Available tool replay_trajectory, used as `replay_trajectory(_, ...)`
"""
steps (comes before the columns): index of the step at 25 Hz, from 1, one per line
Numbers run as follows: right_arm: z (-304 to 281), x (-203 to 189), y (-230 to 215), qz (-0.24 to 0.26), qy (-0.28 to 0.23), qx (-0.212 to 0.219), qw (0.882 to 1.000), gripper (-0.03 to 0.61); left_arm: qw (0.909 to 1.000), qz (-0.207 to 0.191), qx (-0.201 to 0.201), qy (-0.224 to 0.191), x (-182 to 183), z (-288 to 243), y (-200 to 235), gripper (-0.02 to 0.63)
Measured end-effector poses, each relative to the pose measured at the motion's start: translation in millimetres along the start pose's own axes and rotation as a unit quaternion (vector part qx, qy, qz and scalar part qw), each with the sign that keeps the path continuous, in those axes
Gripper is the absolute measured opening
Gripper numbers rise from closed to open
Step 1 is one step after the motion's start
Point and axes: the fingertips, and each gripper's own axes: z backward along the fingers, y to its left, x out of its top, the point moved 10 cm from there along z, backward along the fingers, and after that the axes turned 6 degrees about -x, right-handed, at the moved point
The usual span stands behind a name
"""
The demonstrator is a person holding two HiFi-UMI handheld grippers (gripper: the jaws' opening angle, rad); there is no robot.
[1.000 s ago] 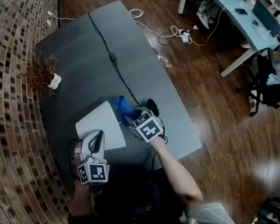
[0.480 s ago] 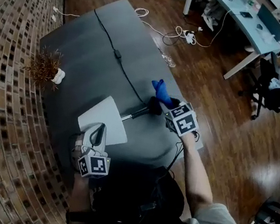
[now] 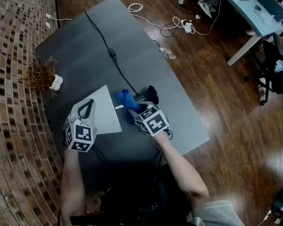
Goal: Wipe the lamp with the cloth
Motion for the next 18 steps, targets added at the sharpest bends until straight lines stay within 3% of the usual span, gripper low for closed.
replay_trajectory(2, 17, -6, -26, -0.042, -0.008, -0.053, 0.998, 0.086, 1.0, 0.002, -0.005, 0.006, 0, -7, 10, 0.004)
replay_trajectory(5, 32, 0, -48, -0.087, -0.068, -0.065, 0.992, 0.087, 0.9998, 0.006, -0.012, 0.012, 0, -11, 16, 0.005)
replay_trajectory(7, 29, 17, -45, -0.09, -0.09, -0.043, 0.991, 0.087, 0.9998, 0.005, -0.011, 0.015, 0, -12, 17, 0.005)
replay_trajectory(9, 19, 32, -26, -0.087, -0.096, 0.005, 0.992, 0.086, 0.9998, 0.006, -0.01, 0.019, 0, -14, 17, 0.005)
replay_trajectory(12, -7, 34, 12, -0.039, -0.08, 0.058, 0.994, 0.087, 0.9995, 0.013, -0.007, 0.026, -3, -17, 21, 0.005)
replay_trajectory(15, -17, 18, 11, 0.004, -0.065, 0.027, 0.997, 0.087, 0.9992, 0.023, -0.009, 0.031, -5, -20, 29, 0.005)
replay_trajectory(18, -7, -2, -31, -0.035, -0.039, -0.032, 0.998, 0.087, 0.9988, 0.032, -0.014, 0.033, -6, -24, 35, 0.005)
